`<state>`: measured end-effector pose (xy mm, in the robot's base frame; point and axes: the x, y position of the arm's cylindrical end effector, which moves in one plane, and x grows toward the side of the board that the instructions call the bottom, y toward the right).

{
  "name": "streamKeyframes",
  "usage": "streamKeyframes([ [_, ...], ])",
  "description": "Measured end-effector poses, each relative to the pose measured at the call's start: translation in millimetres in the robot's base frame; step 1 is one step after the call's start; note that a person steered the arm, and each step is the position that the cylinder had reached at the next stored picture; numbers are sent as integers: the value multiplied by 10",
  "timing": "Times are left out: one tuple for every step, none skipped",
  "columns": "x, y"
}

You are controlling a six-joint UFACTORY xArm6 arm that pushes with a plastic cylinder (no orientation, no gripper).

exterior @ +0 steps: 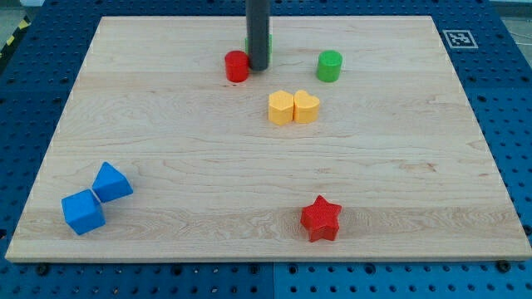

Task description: Make a triangle out of red circle and the green blocks

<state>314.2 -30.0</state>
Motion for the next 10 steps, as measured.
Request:
streamKeyframes([
  [-17, -150],
  [-17, -437],
  [75, -512],
  [106, -518],
  [100, -576],
  [79, -649],
  [43, -753],
  [6, -983],
  [80, -1237],
  [408, -1185],
])
